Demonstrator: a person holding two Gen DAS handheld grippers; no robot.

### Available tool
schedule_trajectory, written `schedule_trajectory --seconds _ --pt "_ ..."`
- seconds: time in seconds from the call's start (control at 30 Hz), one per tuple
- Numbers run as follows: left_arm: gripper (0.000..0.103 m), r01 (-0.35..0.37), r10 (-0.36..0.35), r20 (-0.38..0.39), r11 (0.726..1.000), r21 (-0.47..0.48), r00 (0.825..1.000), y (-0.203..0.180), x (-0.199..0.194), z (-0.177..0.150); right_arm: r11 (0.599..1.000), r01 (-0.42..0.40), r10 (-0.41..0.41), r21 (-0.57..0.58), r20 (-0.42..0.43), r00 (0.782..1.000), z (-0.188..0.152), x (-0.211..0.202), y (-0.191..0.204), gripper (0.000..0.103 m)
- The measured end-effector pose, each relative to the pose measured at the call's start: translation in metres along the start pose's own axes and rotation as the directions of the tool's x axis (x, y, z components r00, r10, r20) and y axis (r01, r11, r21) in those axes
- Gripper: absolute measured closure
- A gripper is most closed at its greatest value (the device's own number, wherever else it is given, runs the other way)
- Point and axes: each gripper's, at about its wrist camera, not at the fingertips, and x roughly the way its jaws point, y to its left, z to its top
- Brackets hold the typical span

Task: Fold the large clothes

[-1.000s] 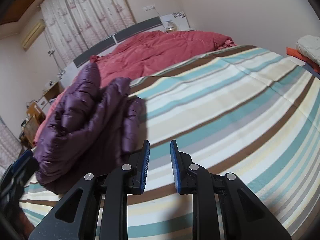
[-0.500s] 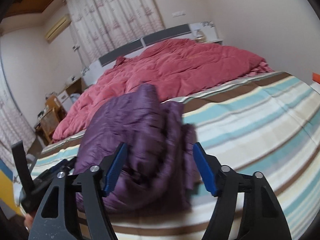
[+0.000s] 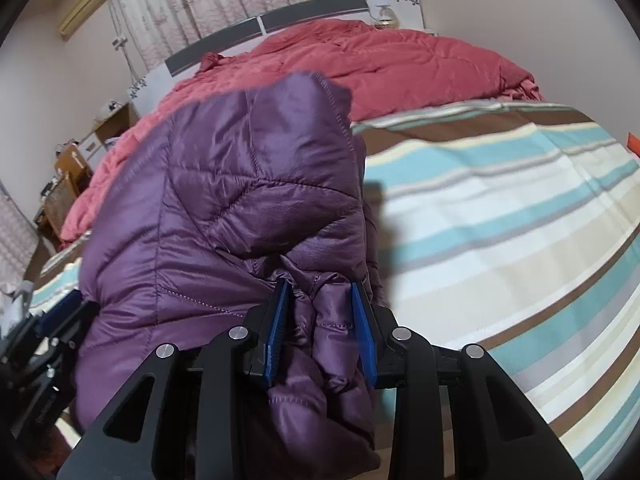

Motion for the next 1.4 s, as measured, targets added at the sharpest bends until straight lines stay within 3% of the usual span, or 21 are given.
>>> schedule_trajectory --seconds 0.27,0.33,0.4,0.53,0.63,0.8,0.83,0.93,1.0,1.17,1.4 --pt "0.066 -0.013 0.013 0.016 1.000 -0.005 1.000 -0.007 -0.001 -0.007 1.000 0.008 -0.008 -0.015 0.021 1.000 -0.012 0.009 0.001 0.071" --pt "0.059 0.003 -0.002 0.026 0.999 -0.037 1.000 -0.002 -0.011 -0.005 1.000 -0.021 0.021 0.000 0.022 1.000 -0.008 -0.001 -0.002 0.071" --pt "0.043 0.016 -0.013 0.047 0.997 -0.070 0.999 0.004 -0.021 -0.002 0.997 -0.071 0.069 0.041 0.039 0.997 -0.002 -0.018 -0.008 0.071" --pt "0.041 -0.003 0.011 0.070 0.994 -0.106 0.998 0.017 -0.026 0.007 0.995 -0.096 0.095 0.006 0.142 0.985 0.015 -0.055 0.001 0.071" --pt "0.041 -0.031 0.037 0.044 0.989 -0.143 0.998 0.026 -0.015 0.019 0.991 -0.119 0.128 -0.061 0.168 0.977 0.034 -0.064 0.022 0.071" --pt "0.041 -0.056 0.058 0.005 0.988 -0.144 0.998 0.025 0.006 0.040 0.986 -0.085 0.098 -0.141 0.090 0.991 0.062 -0.028 0.057 0.071" --pt "0.041 -0.057 0.057 0.001 0.989 -0.139 0.998 0.023 0.009 0.043 0.988 -0.081 0.090 -0.130 0.071 0.993 0.064 -0.017 0.056 0.080" --pt "0.039 -0.047 0.044 -0.033 0.990 -0.131 0.999 0.019 0.025 0.050 0.994 -0.052 0.055 -0.094 0.024 0.998 0.064 0.011 0.043 0.083" --pt "0.033 -0.035 0.028 -0.054 0.991 -0.128 0.998 0.016 0.037 0.051 0.997 -0.039 0.039 -0.068 0.005 0.999 0.061 0.029 0.030 0.084" --pt "0.029 -0.023 0.017 -0.077 0.997 -0.070 0.997 0.006 0.057 0.047 0.999 -0.039 0.039 -0.029 0.003 0.999 0.049 0.053 0.010 0.087" --pt "0.029 -0.010 0.004 -0.069 0.996 -0.084 0.998 0.008 0.061 0.040 0.995 0.047 -0.040 -0.089 0.073 0.997 0.036 0.059 0.021 0.087"
